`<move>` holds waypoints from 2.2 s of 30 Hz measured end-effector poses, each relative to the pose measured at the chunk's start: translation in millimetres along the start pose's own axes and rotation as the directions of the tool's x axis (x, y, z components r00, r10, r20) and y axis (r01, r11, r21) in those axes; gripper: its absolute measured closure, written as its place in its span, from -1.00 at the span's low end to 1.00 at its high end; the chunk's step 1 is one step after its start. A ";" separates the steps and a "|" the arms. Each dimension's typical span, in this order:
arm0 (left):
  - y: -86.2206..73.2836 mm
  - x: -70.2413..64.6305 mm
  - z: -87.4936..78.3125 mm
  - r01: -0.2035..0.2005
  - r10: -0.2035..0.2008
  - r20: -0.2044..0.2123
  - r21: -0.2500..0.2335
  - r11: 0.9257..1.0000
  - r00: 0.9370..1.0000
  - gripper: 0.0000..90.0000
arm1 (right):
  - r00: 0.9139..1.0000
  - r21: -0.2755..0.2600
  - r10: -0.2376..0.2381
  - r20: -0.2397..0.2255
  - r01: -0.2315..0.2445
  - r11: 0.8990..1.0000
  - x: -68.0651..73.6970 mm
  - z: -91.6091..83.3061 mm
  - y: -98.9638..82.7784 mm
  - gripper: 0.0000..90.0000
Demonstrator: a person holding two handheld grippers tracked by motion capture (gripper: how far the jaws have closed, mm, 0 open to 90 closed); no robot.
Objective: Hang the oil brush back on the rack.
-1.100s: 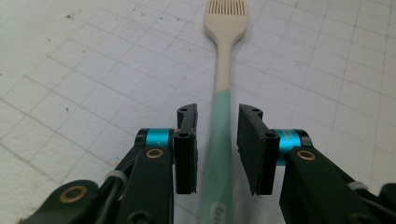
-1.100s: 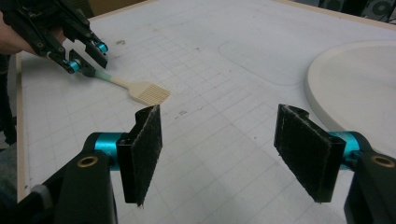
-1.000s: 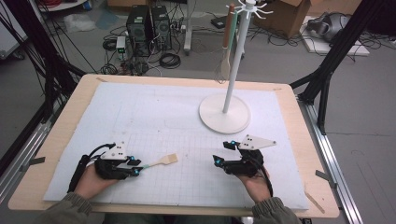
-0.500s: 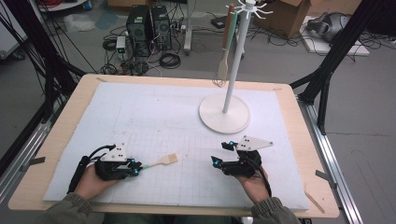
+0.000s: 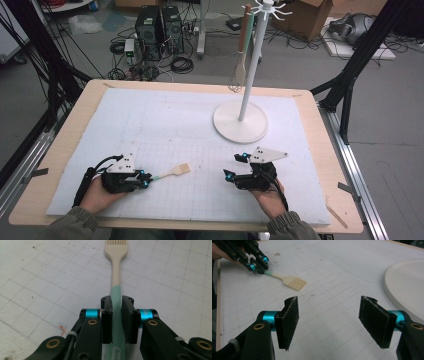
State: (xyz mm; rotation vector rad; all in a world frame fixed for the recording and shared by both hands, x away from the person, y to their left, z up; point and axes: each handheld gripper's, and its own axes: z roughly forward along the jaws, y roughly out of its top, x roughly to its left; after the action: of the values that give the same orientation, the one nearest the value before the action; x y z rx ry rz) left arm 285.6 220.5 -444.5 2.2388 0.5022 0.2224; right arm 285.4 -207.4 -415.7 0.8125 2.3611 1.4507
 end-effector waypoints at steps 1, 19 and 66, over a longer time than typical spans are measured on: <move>0.0 0.6 -0.5 -0.004 0.004 0.000 0.006 1.000 1.000 0.76 | 1.000 0.001 -0.007 0.001 0.007 1.000 -0.3 0.2 0.0 -0.30; 3.5 -1.1 -5.7 -0.004 0.003 -0.017 -0.035 0.999 1.000 0.77 | 1.000 -0.004 -0.014 -0.005 0.014 1.000 1.8 -0.3 -0.1 -0.30; 41.5 -15.7 -5.8 -0.097 0.104 0.072 -0.095 0.991 0.992 0.77 | 0.965 0.023 -0.171 -0.199 0.179 0.984 21.7 12.9 36.8 -0.30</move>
State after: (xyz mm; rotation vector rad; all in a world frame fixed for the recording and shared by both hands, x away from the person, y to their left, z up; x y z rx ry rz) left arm 281.2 193.4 -409.3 2.1767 0.3313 0.2060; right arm 286.1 -172.5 -387.9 0.4722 2.5400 1.4735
